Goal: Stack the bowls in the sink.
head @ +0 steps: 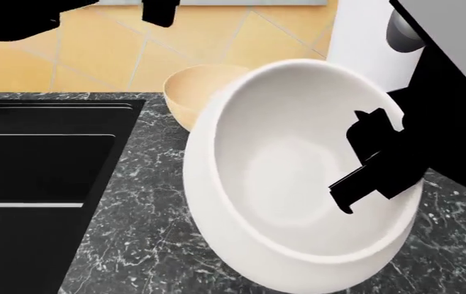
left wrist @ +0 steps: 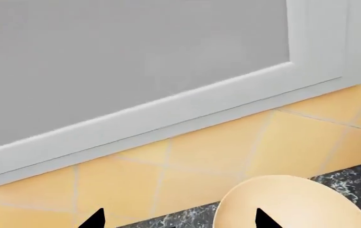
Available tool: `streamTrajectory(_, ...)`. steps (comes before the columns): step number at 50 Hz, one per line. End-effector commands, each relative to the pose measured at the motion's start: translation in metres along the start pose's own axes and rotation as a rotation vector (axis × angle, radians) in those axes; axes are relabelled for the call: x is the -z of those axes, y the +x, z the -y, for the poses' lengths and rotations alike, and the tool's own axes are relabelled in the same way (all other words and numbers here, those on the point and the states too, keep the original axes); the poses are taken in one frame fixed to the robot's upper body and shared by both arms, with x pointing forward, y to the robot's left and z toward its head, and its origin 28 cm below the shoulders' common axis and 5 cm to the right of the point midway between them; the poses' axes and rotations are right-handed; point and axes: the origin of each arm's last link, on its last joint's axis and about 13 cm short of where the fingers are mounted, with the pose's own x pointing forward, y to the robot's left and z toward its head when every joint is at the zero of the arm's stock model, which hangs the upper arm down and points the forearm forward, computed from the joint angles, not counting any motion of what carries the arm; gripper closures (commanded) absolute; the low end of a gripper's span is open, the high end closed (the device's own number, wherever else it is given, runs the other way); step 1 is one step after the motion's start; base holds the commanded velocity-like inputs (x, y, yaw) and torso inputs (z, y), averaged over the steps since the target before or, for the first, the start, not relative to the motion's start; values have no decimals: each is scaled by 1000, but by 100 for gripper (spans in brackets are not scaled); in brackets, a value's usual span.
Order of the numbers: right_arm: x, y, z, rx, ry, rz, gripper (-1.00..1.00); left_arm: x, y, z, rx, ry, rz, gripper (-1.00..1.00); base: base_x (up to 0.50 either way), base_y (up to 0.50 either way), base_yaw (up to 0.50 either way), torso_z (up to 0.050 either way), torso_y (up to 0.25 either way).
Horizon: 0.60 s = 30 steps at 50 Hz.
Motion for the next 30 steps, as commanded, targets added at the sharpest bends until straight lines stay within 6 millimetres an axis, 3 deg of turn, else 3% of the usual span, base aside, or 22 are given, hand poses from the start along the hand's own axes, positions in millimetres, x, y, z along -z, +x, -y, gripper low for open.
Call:
streamTrajectory(1,4,-1,3,4,3,-2,100,10,38,21,75,-11,-168,-100,0,0,0,0,0)
streamTrajectory(13,8,2,4,2,6,-12,100,10,58,29,149,-185,-153,-100,0,0,0,0,0)
streamTrajectory(20,11,3,4,1,13,-17,100,19,72,37,158,-230,-217,-100,0,0,0,0,0)
streamTrajectory(30,14,7,2,1,18,-25,100,35,85,33,114,-350,-352,-100,0,0,0,0,0)
